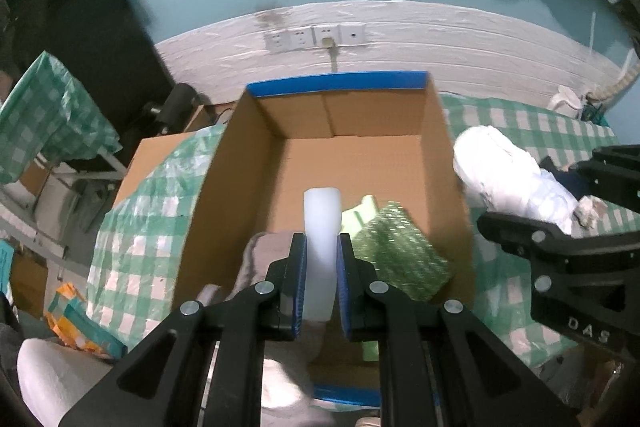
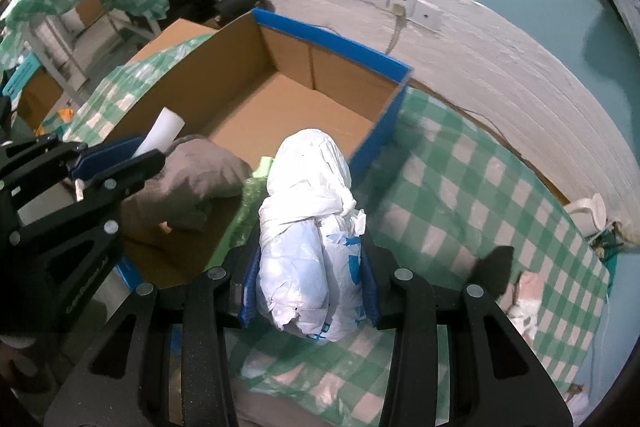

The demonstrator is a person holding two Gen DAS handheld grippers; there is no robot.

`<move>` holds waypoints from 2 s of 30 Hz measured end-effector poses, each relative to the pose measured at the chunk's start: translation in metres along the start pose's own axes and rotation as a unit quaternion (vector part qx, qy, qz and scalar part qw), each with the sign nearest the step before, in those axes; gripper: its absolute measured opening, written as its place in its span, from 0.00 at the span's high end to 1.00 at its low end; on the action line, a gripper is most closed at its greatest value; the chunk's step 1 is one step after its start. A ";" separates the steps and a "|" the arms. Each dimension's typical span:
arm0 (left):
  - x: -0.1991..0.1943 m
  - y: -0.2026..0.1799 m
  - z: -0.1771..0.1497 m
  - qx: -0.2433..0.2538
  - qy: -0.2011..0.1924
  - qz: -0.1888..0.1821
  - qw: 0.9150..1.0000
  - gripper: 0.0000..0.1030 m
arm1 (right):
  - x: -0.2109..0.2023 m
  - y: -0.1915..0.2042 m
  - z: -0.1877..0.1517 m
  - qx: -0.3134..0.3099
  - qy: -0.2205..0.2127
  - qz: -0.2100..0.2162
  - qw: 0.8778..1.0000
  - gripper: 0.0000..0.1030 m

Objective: Organize soft objects
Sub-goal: 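Open both tools over the box to release the bundle and foam tube, then withdraw both open tools from the box toward the black item and pink-white bundle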

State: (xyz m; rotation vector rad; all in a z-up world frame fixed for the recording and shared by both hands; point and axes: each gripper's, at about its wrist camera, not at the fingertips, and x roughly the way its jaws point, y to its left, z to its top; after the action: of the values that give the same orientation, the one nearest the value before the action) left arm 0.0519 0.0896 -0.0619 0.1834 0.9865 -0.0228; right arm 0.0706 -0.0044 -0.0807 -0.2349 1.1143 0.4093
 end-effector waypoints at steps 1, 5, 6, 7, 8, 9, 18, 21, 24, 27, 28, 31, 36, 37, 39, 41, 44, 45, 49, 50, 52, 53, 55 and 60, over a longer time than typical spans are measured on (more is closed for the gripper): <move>0.002 0.003 0.001 -0.003 0.001 0.004 1.000 0.86 | 0.003 0.003 0.002 -0.002 0.002 0.001 1.000 0.61; 0.012 0.018 0.000 -0.021 0.010 0.007 1.000 0.86 | 0.011 0.011 0.010 -0.009 0.008 0.011 1.000 0.60; 0.016 0.021 0.000 -0.026 0.014 0.008 1.000 0.86 | 0.014 0.013 0.012 -0.009 0.010 0.013 1.000 0.60; 0.019 0.024 -0.001 -0.030 0.018 0.009 0.999 0.86 | 0.015 0.014 0.012 -0.010 0.011 0.015 1.000 0.61; 0.023 0.027 -0.003 -0.034 0.023 0.007 0.999 0.86 | 0.017 0.015 0.013 -0.010 0.012 0.016 1.000 0.61; 0.028 0.030 -0.005 -0.039 0.028 0.004 0.999 0.86 | 0.019 0.017 0.014 -0.011 0.014 0.018 1.000 0.60; 0.046 0.038 -0.012 -0.050 0.037 -0.002 0.998 0.84 | 0.034 0.028 0.019 -0.016 0.019 0.031 0.999 0.59; 0.048 0.039 -0.013 -0.049 0.038 -0.002 0.998 0.76 | 0.034 0.028 0.021 -0.011 0.012 0.031 0.999 0.57; 0.046 0.038 -0.013 -0.043 0.038 0.006 0.998 0.55 | 0.032 0.024 0.021 0.000 0.010 0.032 0.999 0.54; 0.043 0.037 -0.014 -0.043 0.035 0.011 0.998 0.51 | 0.029 0.022 0.021 0.004 0.004 0.030 1.000 0.49; 0.042 0.037 -0.014 -0.043 0.035 0.011 0.998 0.50 | 0.027 0.021 0.021 0.005 0.001 0.030 1.000 0.47; 0.039 0.035 -0.014 -0.040 0.035 0.012 0.999 0.44 | 0.022 0.019 0.020 0.008 -0.004 0.025 1.000 0.45; 0.032 0.034 -0.011 -0.040 0.028 0.014 0.999 0.41 | 0.013 0.011 0.016 0.015 -0.012 0.018 1.000 0.40; 0.030 0.033 -0.011 -0.041 0.027 0.012 0.999 0.40 | 0.012 0.010 0.015 0.016 -0.013 0.017 1.000 0.39; 0.027 0.032 -0.010 -0.041 0.023 0.009 0.999 0.36 | 0.009 0.006 0.012 0.017 -0.014 0.015 1.000 0.39; 0.022 0.029 -0.008 -0.039 0.018 0.007 0.999 0.35 | 0.007 0.002 0.008 0.019 -0.015 0.011 1.000 0.39; 0.016 0.023 -0.006 -0.033 0.010 0.007 0.999 0.34 | 0.003 -0.005 0.003 0.025 -0.016 0.007 1.000 0.39; 0.015 0.021 -0.006 -0.032 0.009 0.006 0.999 0.33 | 0.001 -0.007 0.001 0.026 -0.016 0.006 1.000 0.39; 0.007 0.013 -0.003 -0.023 0.001 0.005 1.000 0.32 | -0.005 -0.017 -0.005 0.037 -0.020 0.001 0.999 0.39; 0.006 0.010 -0.003 -0.021 0.000 0.005 1.000 0.32 | -0.006 -0.018 -0.007 0.038 -0.021 0.000 0.999 0.39; 0.003 0.005 -0.004 -0.016 -0.002 0.004 1.000 0.32 | -0.009 -0.022 -0.010 0.041 -0.023 -0.006 0.999 0.36; 0.002 0.003 -0.004 -0.014 -0.003 0.002 1.000 0.32 | -0.011 -0.024 -0.012 0.043 -0.024 -0.009 0.999 0.35; 0.000 -0.002 -0.003 -0.010 -0.002 -0.004 1.000 0.32 | -0.015 -0.028 -0.015 0.047 -0.027 -0.012 0.998 0.35; -0.004 -0.015 -0.002 0.002 -0.004 -0.010 1.000 0.32 | -0.024 -0.039 -0.025 0.055 -0.031 -0.020 0.998 0.35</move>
State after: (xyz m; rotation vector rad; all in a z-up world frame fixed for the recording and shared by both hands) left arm 0.0464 0.0744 -0.0617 0.1763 0.9804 -0.0445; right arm 0.0582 -0.0541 -0.0705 -0.1459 1.0659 0.3159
